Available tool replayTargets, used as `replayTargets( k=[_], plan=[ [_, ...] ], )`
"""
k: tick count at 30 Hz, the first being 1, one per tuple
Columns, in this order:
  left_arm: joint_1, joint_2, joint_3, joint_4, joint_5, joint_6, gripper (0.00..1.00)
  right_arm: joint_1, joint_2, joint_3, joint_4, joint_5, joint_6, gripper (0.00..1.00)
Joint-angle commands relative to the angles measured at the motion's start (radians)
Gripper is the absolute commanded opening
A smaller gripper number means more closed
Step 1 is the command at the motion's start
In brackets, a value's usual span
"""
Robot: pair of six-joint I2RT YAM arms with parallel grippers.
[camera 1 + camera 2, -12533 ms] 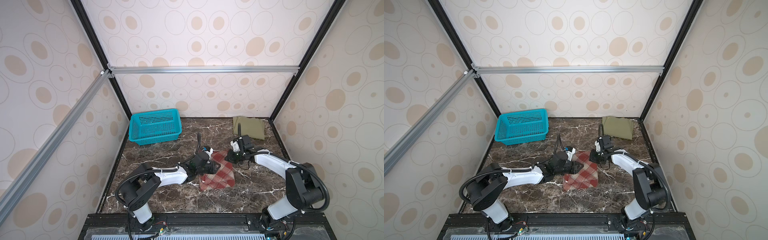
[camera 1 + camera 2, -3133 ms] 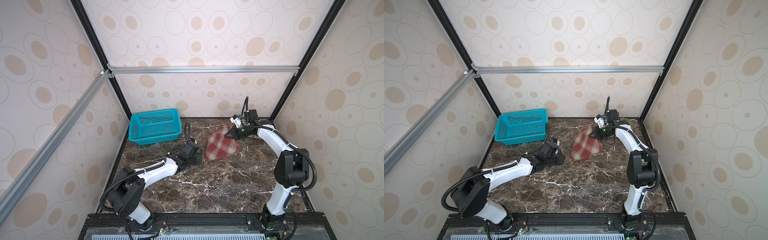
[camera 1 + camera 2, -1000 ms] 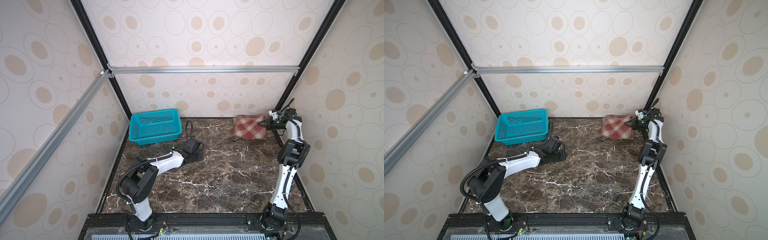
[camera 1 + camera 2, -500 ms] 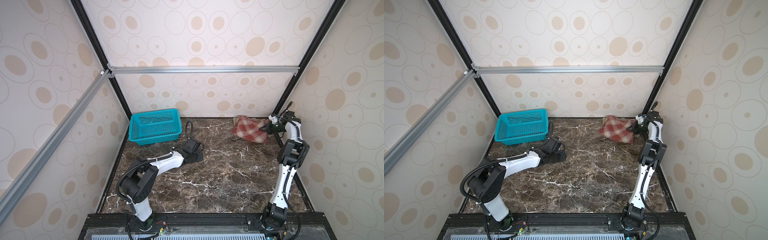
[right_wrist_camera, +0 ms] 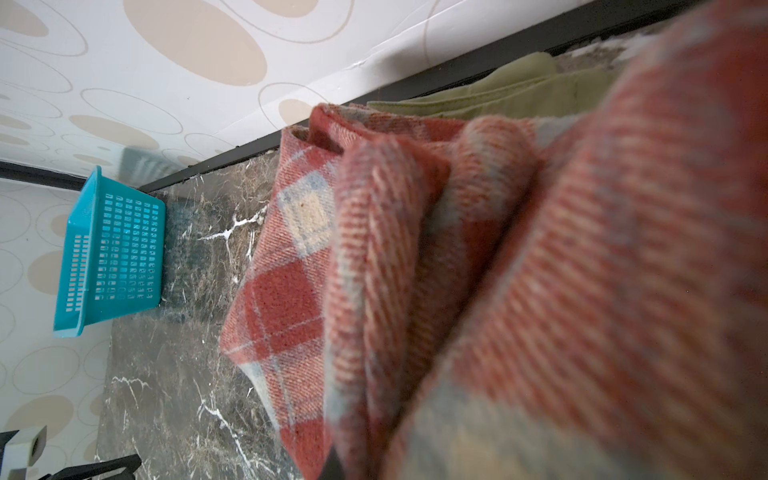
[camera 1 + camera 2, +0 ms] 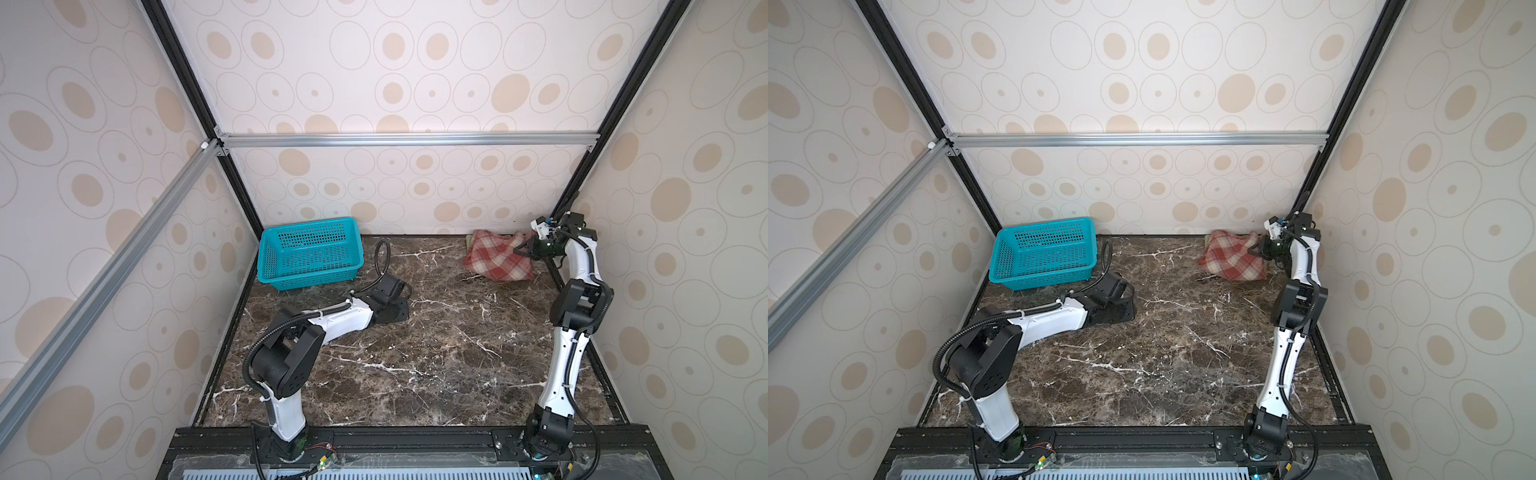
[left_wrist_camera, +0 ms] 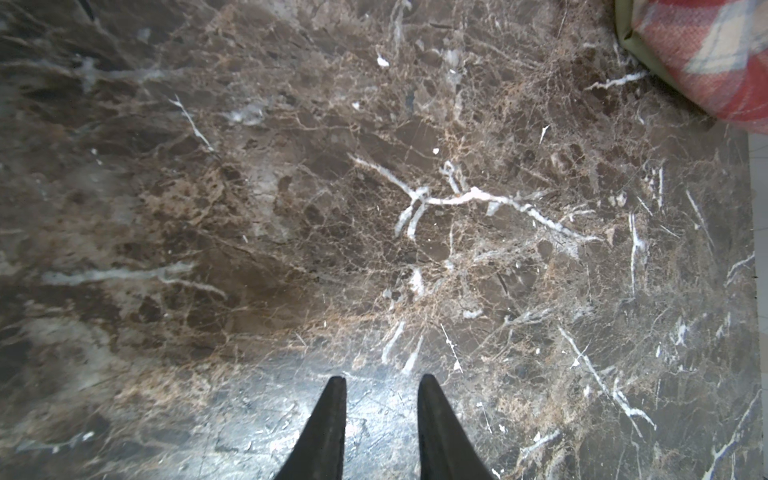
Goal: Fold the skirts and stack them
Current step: 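Lower the plaid skirt onto the green skirt and open the right gripper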
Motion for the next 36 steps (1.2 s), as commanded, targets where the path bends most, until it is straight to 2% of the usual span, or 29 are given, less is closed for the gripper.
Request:
replayTargets(
  k=[1,8,13,15,18,23,25,29,36],
  plan=[
    [0.006,0.016,0.041,-0.032,-0.004,-0.014,0.30,0.000,0.005,0.052,0.038,0.012,-0.034,0.00],
    [0.006,0.029,0.046,-0.039,-0.003,-0.027,0.30,-0.001,0.031,0.077,0.039,-0.015,-0.052,0.03],
    [0.006,0.045,0.059,-0.042,0.000,-0.028,0.30,-0.013,0.036,0.070,0.078,0.018,-0.012,0.06],
    [0.006,0.051,0.061,-0.041,0.003,-0.029,0.30,-0.023,0.044,0.066,0.084,0.020,0.016,0.17],
    [0.006,0.052,0.062,-0.038,0.006,-0.032,0.30,-0.029,0.051,0.051,0.091,0.058,0.038,0.22],
    [0.004,0.050,0.059,-0.041,0.008,-0.030,0.30,-0.032,0.053,0.018,0.096,0.117,0.068,0.56],
    [0.004,0.045,0.051,-0.038,0.006,-0.032,0.30,-0.034,0.050,0.010,0.103,0.142,0.087,0.63],
    [0.003,0.020,0.032,-0.031,0.000,-0.033,0.30,-0.040,0.025,-0.009,0.118,0.182,0.130,0.71],
    [0.003,-0.041,-0.021,0.002,-0.014,-0.039,0.30,-0.056,-0.084,-0.122,0.178,0.275,0.192,0.75]
  ],
)
